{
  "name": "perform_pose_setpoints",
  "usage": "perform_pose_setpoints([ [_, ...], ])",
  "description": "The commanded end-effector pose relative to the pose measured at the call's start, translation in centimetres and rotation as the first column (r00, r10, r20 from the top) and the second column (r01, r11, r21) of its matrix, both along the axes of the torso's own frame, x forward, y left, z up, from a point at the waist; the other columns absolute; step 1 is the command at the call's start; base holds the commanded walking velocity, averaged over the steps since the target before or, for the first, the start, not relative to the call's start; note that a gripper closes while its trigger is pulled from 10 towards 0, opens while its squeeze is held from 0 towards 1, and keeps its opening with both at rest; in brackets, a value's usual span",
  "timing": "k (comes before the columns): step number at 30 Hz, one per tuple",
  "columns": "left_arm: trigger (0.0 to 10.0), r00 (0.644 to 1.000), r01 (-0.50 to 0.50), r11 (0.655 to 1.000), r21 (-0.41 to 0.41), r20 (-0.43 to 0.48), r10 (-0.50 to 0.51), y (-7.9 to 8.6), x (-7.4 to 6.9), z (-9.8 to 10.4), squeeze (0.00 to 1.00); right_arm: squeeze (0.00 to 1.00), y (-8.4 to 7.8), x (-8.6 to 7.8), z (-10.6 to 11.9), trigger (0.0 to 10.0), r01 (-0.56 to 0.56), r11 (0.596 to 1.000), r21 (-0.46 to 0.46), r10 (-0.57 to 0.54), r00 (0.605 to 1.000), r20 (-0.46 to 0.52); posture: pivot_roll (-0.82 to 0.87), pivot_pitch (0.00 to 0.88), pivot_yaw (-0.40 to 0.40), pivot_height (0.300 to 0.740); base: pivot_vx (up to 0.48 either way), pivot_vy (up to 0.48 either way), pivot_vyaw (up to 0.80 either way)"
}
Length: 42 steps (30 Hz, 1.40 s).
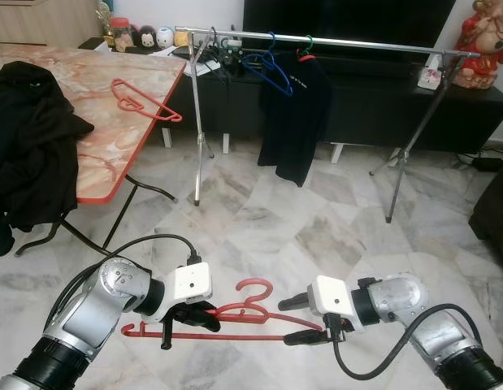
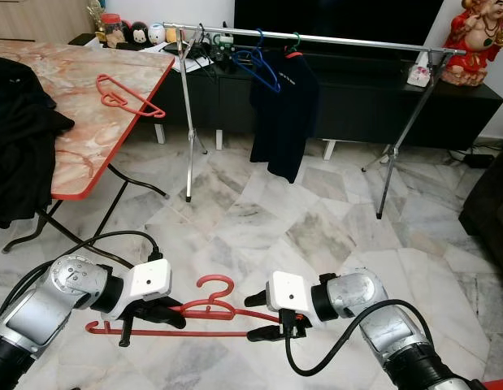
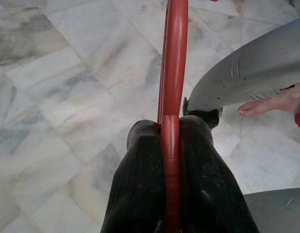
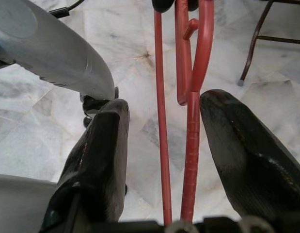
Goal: Hang hanger
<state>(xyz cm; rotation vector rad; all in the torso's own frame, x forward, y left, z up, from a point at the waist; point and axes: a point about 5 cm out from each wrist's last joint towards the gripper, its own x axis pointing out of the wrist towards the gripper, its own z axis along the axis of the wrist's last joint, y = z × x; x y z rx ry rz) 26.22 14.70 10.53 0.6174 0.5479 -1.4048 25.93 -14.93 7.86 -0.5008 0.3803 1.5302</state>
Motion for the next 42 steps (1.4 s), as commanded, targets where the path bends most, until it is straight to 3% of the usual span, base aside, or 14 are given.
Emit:
perform_pose_setpoints([
  [1,10.0,0.999,0.033,0.999,-0.019,0.016,-0.032,-0.8,0.0,0.8,0.00,0.00,0.1,0.1,-0.4,10.0,-0.005,1.000,-0.007,0.005,1.000,0.006,-0.03,0.000,-0.094,0.740,0.000,0.000,0.00],
  [21,10.0,0.996,0.079,0.995,-0.061,0.034,-0.077,-2.9,-0.3,1.7,0.00,0.00,1.5,0.2,-2.5,10.0,-0.001,1.000,-0.004,0.001,1.000,-0.029,-0.01,0.000,-0.099,0.740,0.000,0.000,0.00],
  [28,10.0,0.996,0.082,0.995,-0.058,0.039,-0.080,-3.0,-0.3,1.9,0.00,0.00,1.1,1.8,-2.4,10.0,0.137,0.990,-0.010,-0.136,0.986,0.098,-0.01,0.000,-0.099,0.740,0.000,0.000,0.00],
  [34,10.0,0.997,0.071,0.997,-0.041,0.035,-0.069,-2.6,-0.2,1.7,0.00,0.00,0.2,2.2,-2.0,10.0,0.171,0.985,-0.005,-0.169,0.979,0.117,-0.01,0.000,-0.099,0.740,0.000,0.000,0.00],
  [39,10.0,0.997,0.068,0.997,-0.041,0.028,-0.067,-2.7,-0.3,1.6,0.00,0.00,-0.2,1.8,-1.8,10.0,0.153,0.988,0.009,-0.153,0.984,0.087,-0.02,0.000,-0.098,0.740,0.000,0.000,0.00],
  [42,10.0,0.997,0.071,0.997,-0.041,0.031,-0.070,-2.8,-0.3,1.6,0.00,0.00,0.0,1.1,-2.0,10.0,0.114,0.993,0.033,-0.114,0.993,0.008,-0.02,0.000,-0.097,0.740,0.000,0.000,0.00],
])
